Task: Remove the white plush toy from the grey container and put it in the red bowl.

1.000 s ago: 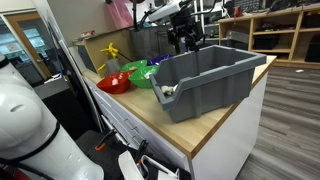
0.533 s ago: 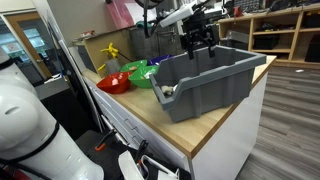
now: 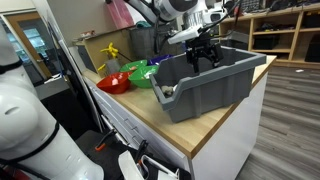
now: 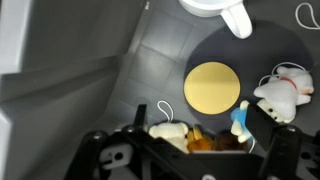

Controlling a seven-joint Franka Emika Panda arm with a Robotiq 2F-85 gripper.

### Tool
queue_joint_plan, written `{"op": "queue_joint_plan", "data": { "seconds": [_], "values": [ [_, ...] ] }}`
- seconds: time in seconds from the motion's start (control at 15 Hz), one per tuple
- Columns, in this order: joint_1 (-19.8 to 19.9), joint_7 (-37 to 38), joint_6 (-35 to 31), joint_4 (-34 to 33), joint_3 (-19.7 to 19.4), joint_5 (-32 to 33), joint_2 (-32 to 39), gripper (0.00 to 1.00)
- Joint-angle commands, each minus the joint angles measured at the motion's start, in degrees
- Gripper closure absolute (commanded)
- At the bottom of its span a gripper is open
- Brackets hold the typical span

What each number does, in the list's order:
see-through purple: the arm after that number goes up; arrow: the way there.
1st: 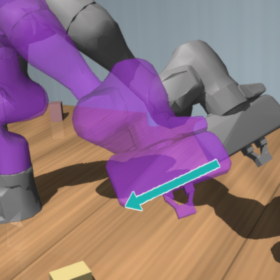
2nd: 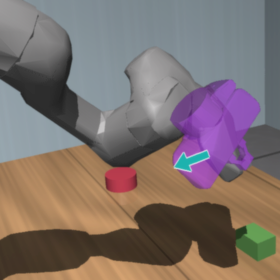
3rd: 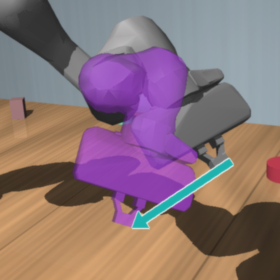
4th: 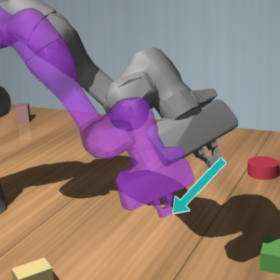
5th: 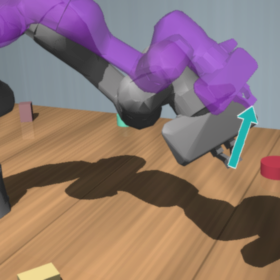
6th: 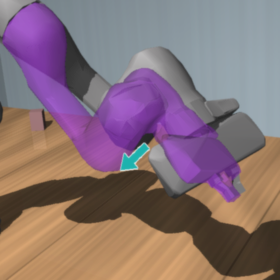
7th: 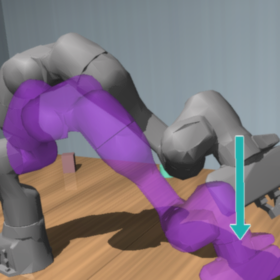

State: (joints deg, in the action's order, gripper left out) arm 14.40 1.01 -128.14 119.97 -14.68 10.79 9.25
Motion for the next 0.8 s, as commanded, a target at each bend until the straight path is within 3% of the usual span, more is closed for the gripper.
{"op": "queue_joint_plan", "data": {
  "seconds": [0.0, 0.73],
  "values": [
    [-0.60, 3.45, -1.35, -2.92, 0.05, 0.17, 3.77, 0.00],
    [0.04, 5.79, -4.30, -11.79, -1.49, 0.56, 11.44, 0.00]
  ]
}}
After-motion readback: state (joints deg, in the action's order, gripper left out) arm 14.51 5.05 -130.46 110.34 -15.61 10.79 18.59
